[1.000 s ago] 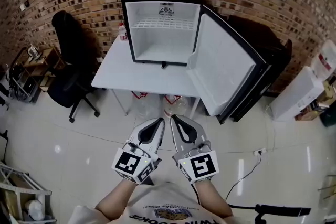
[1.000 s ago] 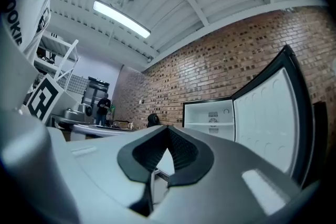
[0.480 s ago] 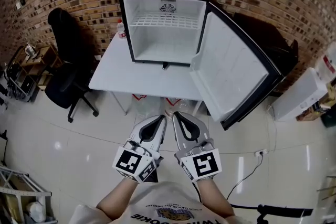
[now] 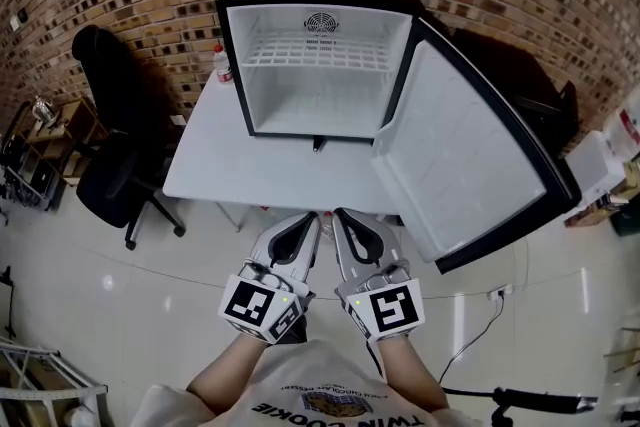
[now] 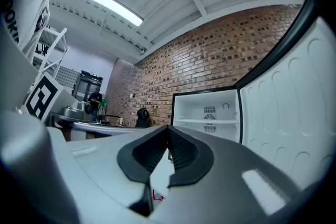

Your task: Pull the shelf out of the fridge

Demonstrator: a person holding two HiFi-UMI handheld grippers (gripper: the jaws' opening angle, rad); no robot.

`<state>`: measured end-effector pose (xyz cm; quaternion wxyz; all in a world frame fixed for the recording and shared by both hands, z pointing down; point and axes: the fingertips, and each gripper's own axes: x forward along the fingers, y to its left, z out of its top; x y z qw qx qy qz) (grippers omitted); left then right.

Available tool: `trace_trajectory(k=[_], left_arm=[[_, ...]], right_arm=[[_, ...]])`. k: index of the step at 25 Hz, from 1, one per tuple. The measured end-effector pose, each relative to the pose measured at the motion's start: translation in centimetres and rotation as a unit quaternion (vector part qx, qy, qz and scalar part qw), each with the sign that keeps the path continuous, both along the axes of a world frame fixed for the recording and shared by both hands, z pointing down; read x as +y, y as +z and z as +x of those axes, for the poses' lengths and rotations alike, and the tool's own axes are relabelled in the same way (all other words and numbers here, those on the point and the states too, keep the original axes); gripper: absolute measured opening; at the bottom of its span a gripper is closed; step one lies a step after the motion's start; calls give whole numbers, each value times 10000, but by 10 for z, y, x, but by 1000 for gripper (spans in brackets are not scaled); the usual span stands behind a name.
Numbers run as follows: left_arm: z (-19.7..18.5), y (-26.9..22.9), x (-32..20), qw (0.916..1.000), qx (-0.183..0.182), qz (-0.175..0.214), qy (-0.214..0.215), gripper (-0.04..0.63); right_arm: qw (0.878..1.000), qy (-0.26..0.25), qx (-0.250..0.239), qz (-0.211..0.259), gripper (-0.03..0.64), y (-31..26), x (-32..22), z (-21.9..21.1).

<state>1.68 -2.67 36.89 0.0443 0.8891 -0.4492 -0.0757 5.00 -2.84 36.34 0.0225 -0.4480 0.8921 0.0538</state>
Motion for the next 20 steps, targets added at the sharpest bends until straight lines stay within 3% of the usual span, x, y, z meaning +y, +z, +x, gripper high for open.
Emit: trace_trajectory(k=[20], left_arm=[[-67, -12, -141, 9995, 224, -14, 212, 2]], right_arm=[[9988, 378, 224, -226, 5, 1, -137, -68]])
